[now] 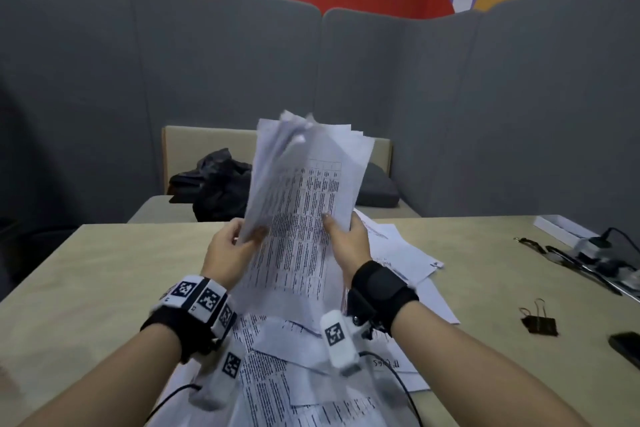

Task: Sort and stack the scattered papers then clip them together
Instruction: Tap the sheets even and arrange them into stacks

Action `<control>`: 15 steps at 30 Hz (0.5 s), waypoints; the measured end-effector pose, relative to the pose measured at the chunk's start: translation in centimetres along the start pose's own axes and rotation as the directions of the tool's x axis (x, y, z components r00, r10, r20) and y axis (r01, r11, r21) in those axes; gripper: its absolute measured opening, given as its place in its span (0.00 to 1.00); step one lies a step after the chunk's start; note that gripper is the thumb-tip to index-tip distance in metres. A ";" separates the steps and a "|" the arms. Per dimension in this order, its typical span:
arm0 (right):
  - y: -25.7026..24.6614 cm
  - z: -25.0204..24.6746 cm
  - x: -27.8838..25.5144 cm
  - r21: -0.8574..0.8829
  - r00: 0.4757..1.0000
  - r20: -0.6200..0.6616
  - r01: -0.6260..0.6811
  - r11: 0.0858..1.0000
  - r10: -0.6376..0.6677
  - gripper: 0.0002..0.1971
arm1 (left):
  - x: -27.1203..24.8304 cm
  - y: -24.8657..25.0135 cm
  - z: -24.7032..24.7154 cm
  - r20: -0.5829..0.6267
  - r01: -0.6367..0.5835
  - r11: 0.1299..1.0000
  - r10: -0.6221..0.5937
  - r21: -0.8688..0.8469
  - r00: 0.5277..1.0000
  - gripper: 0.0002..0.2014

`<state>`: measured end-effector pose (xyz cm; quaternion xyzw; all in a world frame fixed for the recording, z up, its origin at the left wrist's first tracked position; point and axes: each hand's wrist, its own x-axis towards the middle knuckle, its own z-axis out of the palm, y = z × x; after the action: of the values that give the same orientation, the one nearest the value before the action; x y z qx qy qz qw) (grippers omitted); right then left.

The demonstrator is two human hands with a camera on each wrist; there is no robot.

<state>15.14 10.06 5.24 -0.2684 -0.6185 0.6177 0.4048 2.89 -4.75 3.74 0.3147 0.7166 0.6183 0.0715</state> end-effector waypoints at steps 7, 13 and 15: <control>-4.7 -1.4 0.7 0.017 0.975 0.075 0.210 0.978 -0.210 0.08 | 0.6 3.4 -1.9 -0.125 -0.105 0.988 0.091 -0.114 0.988 0.11; -5.8 -0.5 1.4 -0.087 0.977 0.109 0.192 0.977 -0.182 0.18 | 1.7 1.9 -2.7 -0.058 -0.034 0.999 0.032 -0.042 0.998 0.32; -5.1 -0.1 1.2 -0.116 0.982 0.115 0.163 0.980 -0.150 0.18 | 1.5 1.5 -2.4 -0.046 -0.012 0.999 0.010 -0.044 0.999 0.34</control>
<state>15.39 10.65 10.40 -0.2107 -0.6955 0.5575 0.4013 1.05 -5.85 6.11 0.3028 0.7024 0.6415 0.0586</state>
